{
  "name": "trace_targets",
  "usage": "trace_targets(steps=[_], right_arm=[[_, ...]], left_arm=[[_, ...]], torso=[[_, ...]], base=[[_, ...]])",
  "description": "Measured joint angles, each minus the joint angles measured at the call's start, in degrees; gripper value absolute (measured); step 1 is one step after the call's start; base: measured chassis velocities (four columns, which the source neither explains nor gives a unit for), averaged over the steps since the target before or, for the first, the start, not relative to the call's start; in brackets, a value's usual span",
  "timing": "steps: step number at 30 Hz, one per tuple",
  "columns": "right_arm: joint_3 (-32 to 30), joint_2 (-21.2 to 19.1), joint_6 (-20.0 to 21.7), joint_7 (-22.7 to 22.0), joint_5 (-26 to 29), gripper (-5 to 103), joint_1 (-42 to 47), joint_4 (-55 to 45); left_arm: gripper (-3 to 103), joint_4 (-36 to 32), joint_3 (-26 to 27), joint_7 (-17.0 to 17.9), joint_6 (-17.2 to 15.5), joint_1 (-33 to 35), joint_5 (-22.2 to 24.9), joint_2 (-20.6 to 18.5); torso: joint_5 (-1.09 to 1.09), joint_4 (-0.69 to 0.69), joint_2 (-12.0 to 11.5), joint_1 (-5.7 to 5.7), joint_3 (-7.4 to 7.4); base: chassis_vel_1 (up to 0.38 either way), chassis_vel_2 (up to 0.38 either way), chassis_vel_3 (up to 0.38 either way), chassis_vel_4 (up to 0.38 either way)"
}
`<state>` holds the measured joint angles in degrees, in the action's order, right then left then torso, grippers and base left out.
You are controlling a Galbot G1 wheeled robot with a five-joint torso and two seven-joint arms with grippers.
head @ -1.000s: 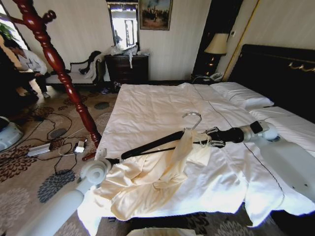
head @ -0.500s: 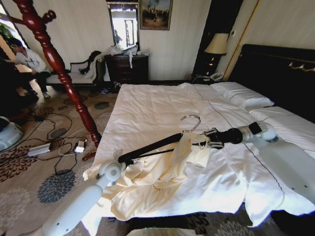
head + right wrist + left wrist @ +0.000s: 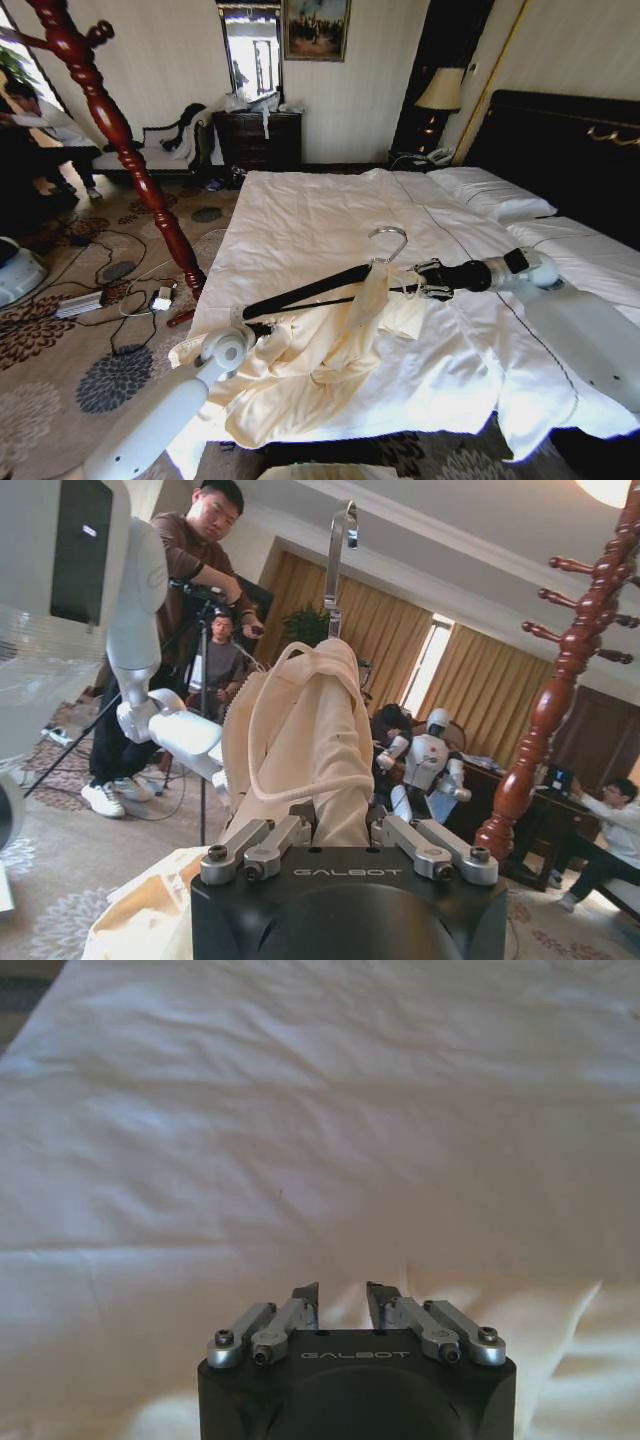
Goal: Pick up the clothes from the bed and hang them on the clothes hanger.
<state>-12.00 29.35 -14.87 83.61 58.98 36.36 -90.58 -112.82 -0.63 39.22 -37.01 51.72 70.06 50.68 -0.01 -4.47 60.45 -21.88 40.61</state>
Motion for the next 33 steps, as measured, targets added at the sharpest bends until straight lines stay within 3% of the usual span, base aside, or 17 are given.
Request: trace_targets(steps=[1, 3, 5, 7, 9, 15, 16, 18, 20, 24, 27, 29, 33], right_arm=[[0.01, 0.0, -0.02, -0.42, 0.2, 19, 0.02, 0.0], [0.01, 0.0, -0.03, -0.56, 0.27, 19, 0.03, 0.0], [0.01, -0.02, -0.1, -0.87, 0.39, 19, 0.07, -0.09], [0.0, -0.03, -0.13, -0.91, 0.4, 19, 0.11, -0.13], [-0.03, -0.06, -0.17, -0.97, 0.43, 19, 0.19, -0.21], [-0.57, -0.12, -0.27, -1.02, 0.5, 19, 0.94, -0.94], [-0.6, -0.12, -0.29, -1.02, 0.5, 19, 1.02, -1.05], [-0.62, -0.12, -0.29, -1.04, 0.5, 19, 1.04, -1.07], [-0.77, -0.12, -0.31, -1.16, 0.51, 19, 1.05, -1.14], [-0.83, -0.12, -0.32, -1.18, 0.52, 19, 1.06, -1.3], [-1.1, -0.13, -0.34, -1.18, 0.51, 19, 1.29, -1.47], [-1.45, -0.19, -0.37, -1.15, 0.51, 19, 1.49, -1.48], [-1.81, -0.25, -0.43, -1.11, 0.51, 19, 1.7, -1.48]], left_arm=[[22, -0.32, 0.21, -0.67, 0.4, -0.24, -0.14, -0.76], [22, -0.5, 0.31, -0.91, 0.55, -0.36, -0.12, -1.15], [12, -1.08, 0.57, -1.42, 0.91, -0.57, 0.1, -2.34], [12, -1.22, 0.63, -1.48, 0.93, -0.56, 0.15, -2.52], [2, -1.42, 0.75, -1.5, 0.94, -0.42, 0.27, -2.7], [1, 0.41, 0.57, -2.26, -0.73, 1.54, -1.18, -2.26], [7, 1.28, 0.42, -4.58, -0.86, 1.32, -2.38, -2.52], [7, 1.77, 0.35, -6.63, -0.81, 1.05, -3.5, -2.85], [17, 3.42, 0.09, -12.63, -0.04, -0.02, -6.36, -4.26], [33, 4.59, -0.02, -17.46, 0.69, -1.1, -5.86, -5.56], [39, 4.77, -0.02, -18.92, 0.8, -1.35, -4.54, -5.68], [50, 5.21, -0.41, -19.64, 0.77, -1.43, -4.34, -5.67], [60, 6.66, -1.82, -20.68, 0.68, -1.84, -6.47, -5.5]], torso=[[0.01, 0.0, 0.0, 0.0, 0.0], [0.01, 0.0, 0.0, 0.0, 0.0], [0.01, 0.0, 0.0, 0.0, 0.0], [0.01, 0.0, 0.0, 0.0, 0.0], [0.01, 0.0, 0.0, 0.0, 0.0], [0.0, 0.0, 0.0, 0.0, 0.0], [0.0, 0.0, 0.0, 0.0, 0.0], [0.0, 0.0, 0.0, 0.0, 0.0], [0.01, -0.01, 0.0, 0.0, 0.0], [0.01, 0.0, 0.0, 0.0, 0.0], [0.01, 0.0, 0.0, 0.0, 0.0], [0.01, 0.0, 0.0, 0.0, 0.0], [0.01, 0.01, 0.0, 0.0, 0.0]], base=[[0.0, 0.0, 0.0, 0.0], [0.0, 0.0, 0.0, 0.0], [0.0, 0.0, 0.0, 0.0], [0.0, 0.0, 0.0, 0.0], [0.0, 0.0, 0.0, 0.0], [0.0, 0.0, 0.0, 0.0], [0.0, 0.0, 0.0, 0.0], [0.0, 0.0, 0.0, 0.0], [0.0, 0.0, 0.0, 0.0], [0.0, 0.0, 0.0, 0.0], [0.0, 0.0, 0.0, 0.0], [0.0, 0.0, 0.0, 0.0], [0.0, 0.0, 0.0, 0.0]])
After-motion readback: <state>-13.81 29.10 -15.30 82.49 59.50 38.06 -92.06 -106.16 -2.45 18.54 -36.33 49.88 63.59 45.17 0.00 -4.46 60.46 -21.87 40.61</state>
